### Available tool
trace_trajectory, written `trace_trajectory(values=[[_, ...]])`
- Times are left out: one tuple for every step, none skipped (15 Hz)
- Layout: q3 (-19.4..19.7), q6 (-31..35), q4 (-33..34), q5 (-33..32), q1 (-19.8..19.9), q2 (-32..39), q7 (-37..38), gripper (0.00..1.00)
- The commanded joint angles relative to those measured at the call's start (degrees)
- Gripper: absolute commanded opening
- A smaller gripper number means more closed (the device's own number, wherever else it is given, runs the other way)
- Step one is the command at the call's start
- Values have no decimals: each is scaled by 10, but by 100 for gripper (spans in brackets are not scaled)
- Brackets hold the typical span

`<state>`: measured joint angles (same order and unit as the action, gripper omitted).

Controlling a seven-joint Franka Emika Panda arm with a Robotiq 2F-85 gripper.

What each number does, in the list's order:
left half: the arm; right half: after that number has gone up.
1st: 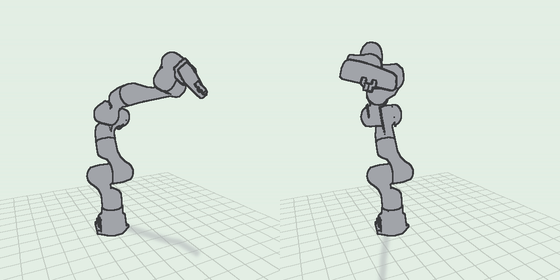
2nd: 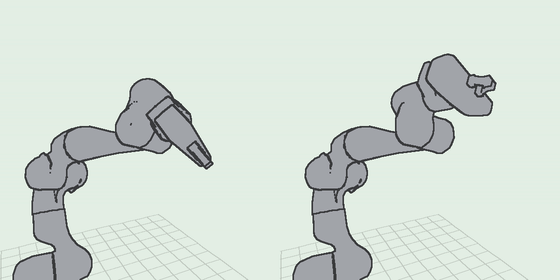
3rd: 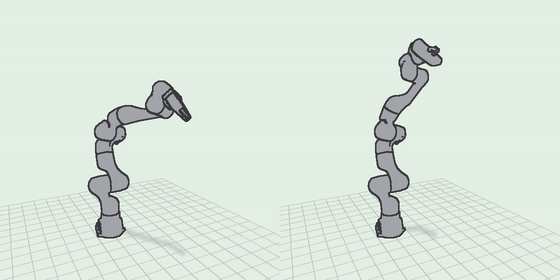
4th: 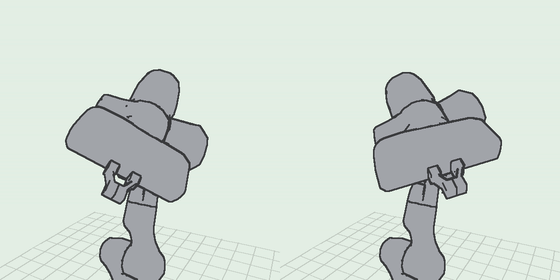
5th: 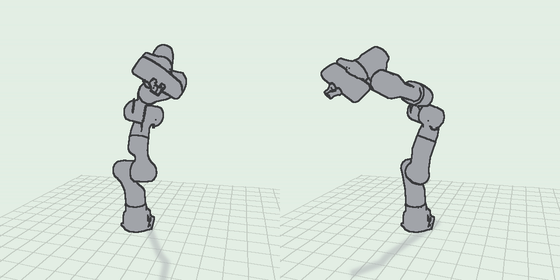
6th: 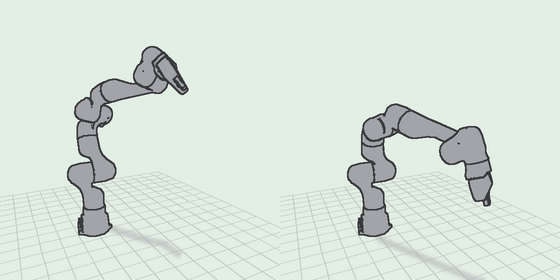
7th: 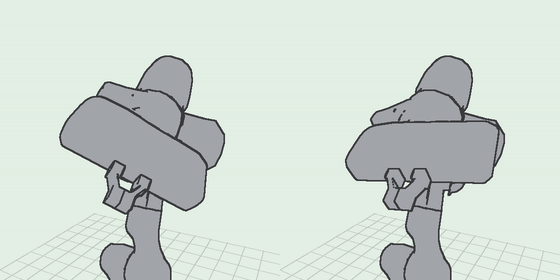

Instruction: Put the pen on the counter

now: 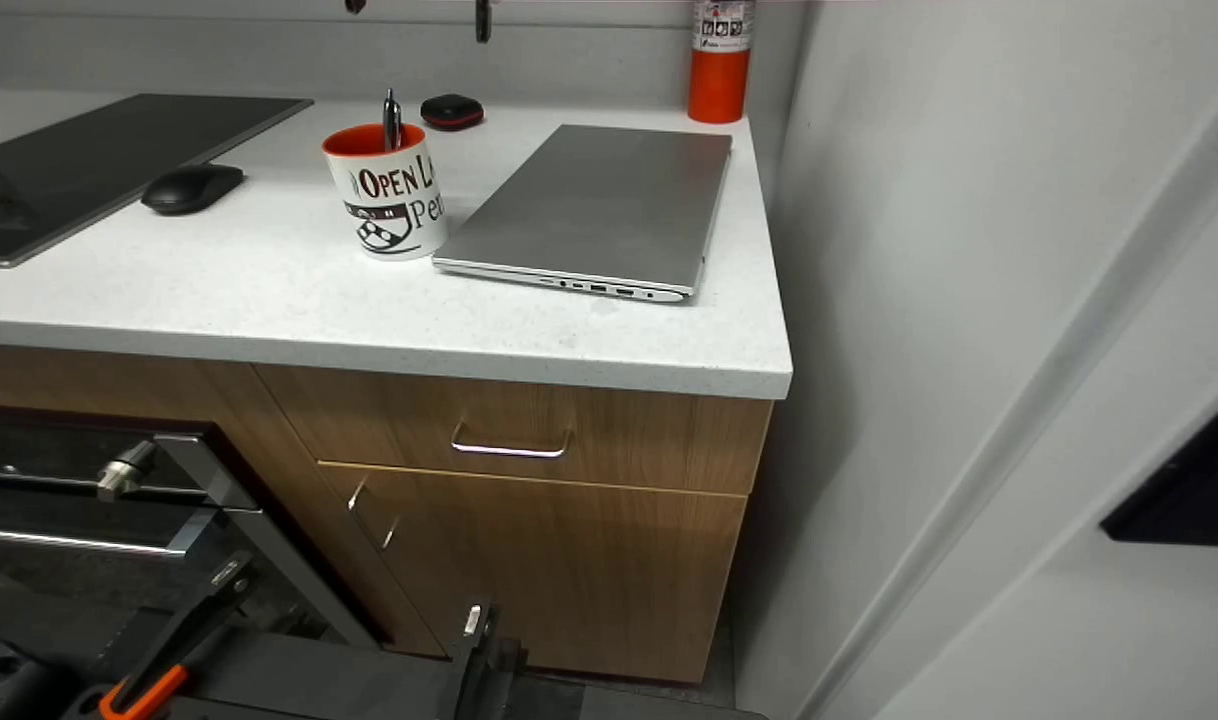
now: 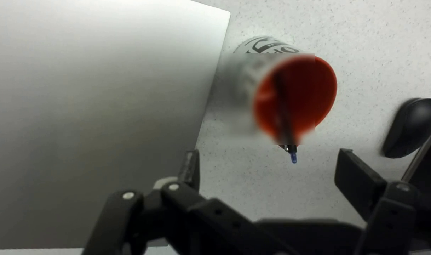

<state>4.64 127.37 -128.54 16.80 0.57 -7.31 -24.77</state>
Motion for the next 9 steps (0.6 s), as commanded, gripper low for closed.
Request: trace_trajectory(values=[[-11,58,-17,12,-10,5,5,100],[-15,66,-21,7,-12,6,9,100],[-17,70,-26,8,-13,4,7,100],[-21,84,-33,10,-14,3,7,100],[-24,97,-39,9,-16,3,9,100],[-27,105,-43,12,-19,4,8,100],[-29,113,-47,14,-22,6,9,100],[-32,121,-52,13,-25,7,9,100],[-34,126,-55,15,-28,9,8,100]])
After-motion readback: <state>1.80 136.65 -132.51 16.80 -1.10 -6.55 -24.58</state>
